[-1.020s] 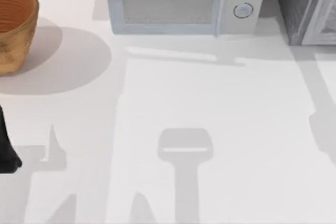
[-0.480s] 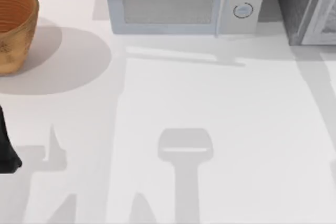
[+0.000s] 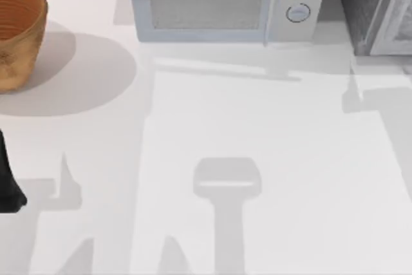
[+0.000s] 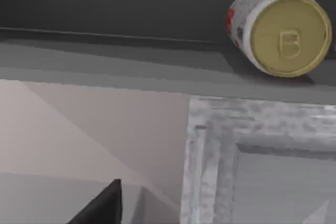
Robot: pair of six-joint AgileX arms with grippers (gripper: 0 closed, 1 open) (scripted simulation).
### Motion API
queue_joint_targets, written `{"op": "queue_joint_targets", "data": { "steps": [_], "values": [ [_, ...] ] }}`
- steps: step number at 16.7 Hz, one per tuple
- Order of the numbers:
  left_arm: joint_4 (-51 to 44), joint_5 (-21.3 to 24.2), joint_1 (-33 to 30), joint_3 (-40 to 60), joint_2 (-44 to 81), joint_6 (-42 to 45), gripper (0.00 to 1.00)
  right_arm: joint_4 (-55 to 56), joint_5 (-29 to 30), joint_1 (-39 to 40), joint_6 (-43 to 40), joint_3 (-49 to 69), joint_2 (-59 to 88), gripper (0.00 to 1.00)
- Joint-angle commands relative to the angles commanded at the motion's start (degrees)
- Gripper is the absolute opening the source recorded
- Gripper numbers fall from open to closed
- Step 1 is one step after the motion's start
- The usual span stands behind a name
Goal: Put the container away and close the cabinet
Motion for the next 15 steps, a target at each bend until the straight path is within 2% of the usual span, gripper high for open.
{"op": "queue_joint_targets", "data": {
  "steps": [4, 8, 12, 15],
  "values": [
    [0.0, 0.0, 0.0, 0.0, 0.0, 0.0, 1.0, 5.71, -0.43, -1.08, 0.41, -29.48, -20.22, 1.0],
    [0.0, 0.0, 0.0, 0.0, 0.0, 0.0, 1.0, 9.5, -0.05, -1.99, 1.24, -49.93, -35.86, 1.0],
    [0.0, 0.0, 0.0, 0.0, 0.0, 0.0, 1.0, 11.32, 0.57, -2.5, 2.03, -60.97, -44.48, 1.0],
    [0.0, 0.0, 0.0, 0.0, 0.0, 0.0, 1.0, 11.61, 0.72, -2.58, 2.22, -62.94, -45.97, 1.0]
  ]
}}
